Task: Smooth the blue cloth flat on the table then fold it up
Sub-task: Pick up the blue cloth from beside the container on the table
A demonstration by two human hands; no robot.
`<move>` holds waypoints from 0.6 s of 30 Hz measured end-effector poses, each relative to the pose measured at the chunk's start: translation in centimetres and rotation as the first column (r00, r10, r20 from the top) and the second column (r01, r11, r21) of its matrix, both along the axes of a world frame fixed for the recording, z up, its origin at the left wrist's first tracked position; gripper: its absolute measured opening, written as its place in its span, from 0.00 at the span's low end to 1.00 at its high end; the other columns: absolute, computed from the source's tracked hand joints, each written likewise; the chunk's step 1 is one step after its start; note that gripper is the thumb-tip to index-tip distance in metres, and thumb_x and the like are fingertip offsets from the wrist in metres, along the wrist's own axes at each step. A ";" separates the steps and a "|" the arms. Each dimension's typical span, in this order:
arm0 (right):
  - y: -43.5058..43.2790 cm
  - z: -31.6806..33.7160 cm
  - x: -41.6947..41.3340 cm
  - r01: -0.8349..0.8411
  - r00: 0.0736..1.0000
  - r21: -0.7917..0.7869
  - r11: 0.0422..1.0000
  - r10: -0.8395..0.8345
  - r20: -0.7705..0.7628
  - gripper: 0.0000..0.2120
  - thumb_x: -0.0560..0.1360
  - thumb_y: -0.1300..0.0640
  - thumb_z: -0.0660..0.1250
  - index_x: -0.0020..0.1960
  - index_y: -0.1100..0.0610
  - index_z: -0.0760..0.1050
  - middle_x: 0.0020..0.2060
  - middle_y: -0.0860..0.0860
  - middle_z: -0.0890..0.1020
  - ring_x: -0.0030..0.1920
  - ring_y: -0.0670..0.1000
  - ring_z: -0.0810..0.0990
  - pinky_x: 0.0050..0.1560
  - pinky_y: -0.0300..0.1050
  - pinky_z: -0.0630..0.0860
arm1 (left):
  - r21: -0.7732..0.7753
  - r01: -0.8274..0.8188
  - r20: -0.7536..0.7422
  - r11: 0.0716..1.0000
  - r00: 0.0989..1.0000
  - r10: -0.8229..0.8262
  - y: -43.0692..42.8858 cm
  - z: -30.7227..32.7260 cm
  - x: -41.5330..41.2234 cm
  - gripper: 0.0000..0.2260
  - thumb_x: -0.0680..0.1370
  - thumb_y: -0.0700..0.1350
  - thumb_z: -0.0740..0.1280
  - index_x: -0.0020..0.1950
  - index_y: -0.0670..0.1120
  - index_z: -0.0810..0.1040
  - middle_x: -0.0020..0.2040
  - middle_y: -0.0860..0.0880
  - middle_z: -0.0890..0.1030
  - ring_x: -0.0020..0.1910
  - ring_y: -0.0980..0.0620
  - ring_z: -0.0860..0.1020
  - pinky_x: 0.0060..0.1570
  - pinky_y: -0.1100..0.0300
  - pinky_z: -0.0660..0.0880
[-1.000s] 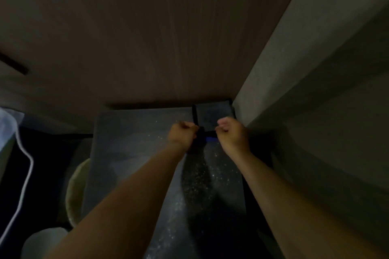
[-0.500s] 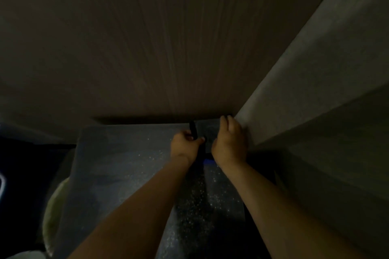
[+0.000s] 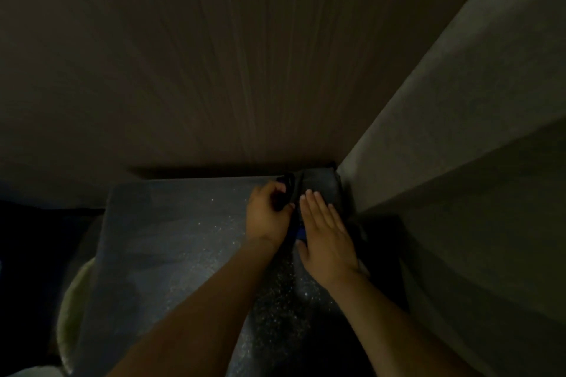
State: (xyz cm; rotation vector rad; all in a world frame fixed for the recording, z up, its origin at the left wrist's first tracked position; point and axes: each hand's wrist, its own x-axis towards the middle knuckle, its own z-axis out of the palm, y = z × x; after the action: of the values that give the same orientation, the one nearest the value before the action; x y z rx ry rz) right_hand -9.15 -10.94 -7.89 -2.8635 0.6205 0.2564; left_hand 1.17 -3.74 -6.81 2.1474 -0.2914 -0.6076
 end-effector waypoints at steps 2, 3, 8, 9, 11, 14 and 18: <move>0.1 -0.3 -0.3 -0.001 1.000 0.000 1.000 0.001 0.029 0.43 0.60 0.49 0.79 0.70 0.64 0.69 0.69 0.59 0.73 0.69 0.57 0.72 0.71 0.51 0.62 | -0.007 0.041 0.079 0.999 0.996 -0.040 0.2 0.2 -0.3 0.12 0.73 0.35 0.70 0.56 0.42 0.79 0.56 0.45 0.76 0.53 0.53 0.74 0.52 0.73 0.65; 0.2 -0.3 -0.3 0.008 1.000 -0.007 1.000 -0.008 0.026 0.43 0.59 0.50 0.79 0.69 0.64 0.71 0.68 0.60 0.74 0.68 0.58 0.73 0.71 0.52 0.64 | -0.011 0.064 0.128 0.998 0.990 -0.062 0.2 0.3 -0.6 0.12 0.73 0.34 0.69 0.56 0.42 0.79 0.56 0.45 0.76 0.55 0.52 0.75 0.54 0.72 0.65; 0.5 0.0 0.0 0.048 0.998 0.013 0.999 -0.047 -0.029 0.39 0.58 0.52 0.80 0.65 0.65 0.75 0.65 0.62 0.77 0.68 0.60 0.73 0.68 0.57 0.68 | -0.051 0.137 0.218 0.989 0.968 -0.123 0.3 0.5 -2.2 0.14 0.74 0.33 0.67 0.57 0.44 0.81 0.56 0.47 0.77 0.57 0.56 0.70 0.59 0.68 0.66; 0.5 0.2 0.1 0.039 0.999 0.005 0.999 -0.039 -0.033 0.39 0.64 0.52 0.77 0.70 0.65 0.69 0.70 0.61 0.70 0.72 0.59 0.67 0.72 0.54 0.59 | -0.085 0.110 0.170 0.990 0.981 -0.095 0.3 0.7 -2.5 0.15 0.74 0.33 0.67 0.59 0.45 0.80 0.55 0.48 0.78 0.56 0.57 0.72 0.60 0.65 0.70; 0.4 0.3 0.0 0.021 1.000 0.056 0.998 -0.020 -0.007 0.39 0.75 0.53 0.67 0.78 0.62 0.51 0.78 0.57 0.52 0.78 0.56 0.50 0.74 0.48 0.41 | -0.113 -0.013 0.017 0.994 1.000 0.015 0.0 1.1 -2.6 0.18 0.76 0.36 0.67 0.65 0.45 0.75 0.56 0.52 0.78 0.56 0.58 0.74 0.58 0.66 0.71; 0.4 0.4 0.2 0.033 0.999 0.093 0.995 -0.037 0.040 0.38 0.77 0.55 0.64 0.78 0.60 0.45 0.78 0.55 0.47 0.78 0.55 0.46 0.73 0.46 0.38 | 0.029 -0.165 -0.128 0.986 0.978 0.168 -0.6 1.2 -2.0 0.16 0.76 0.42 0.68 0.63 0.42 0.74 0.59 0.46 0.80 0.57 0.50 0.78 0.50 0.65 0.70; 0.4 0.5 0.7 0.029 1.000 0.120 0.992 -0.030 0.004 0.39 0.77 0.53 0.63 0.79 0.59 0.44 0.78 0.55 0.47 0.78 0.53 0.44 0.74 0.47 0.38 | 0.066 -0.238 -0.219 0.969 0.944 0.247 -1.2 1.5 -1.0 0.08 0.77 0.41 0.67 0.55 0.40 0.78 0.50 0.43 0.81 0.50 0.48 0.78 0.46 0.62 0.70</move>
State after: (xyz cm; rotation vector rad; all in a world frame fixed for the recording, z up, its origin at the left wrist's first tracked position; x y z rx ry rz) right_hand -8.42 -10.51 -7.36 -2.7372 0.6236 0.2706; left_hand 0.21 -4.94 -5.28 2.0853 0.1097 -0.7100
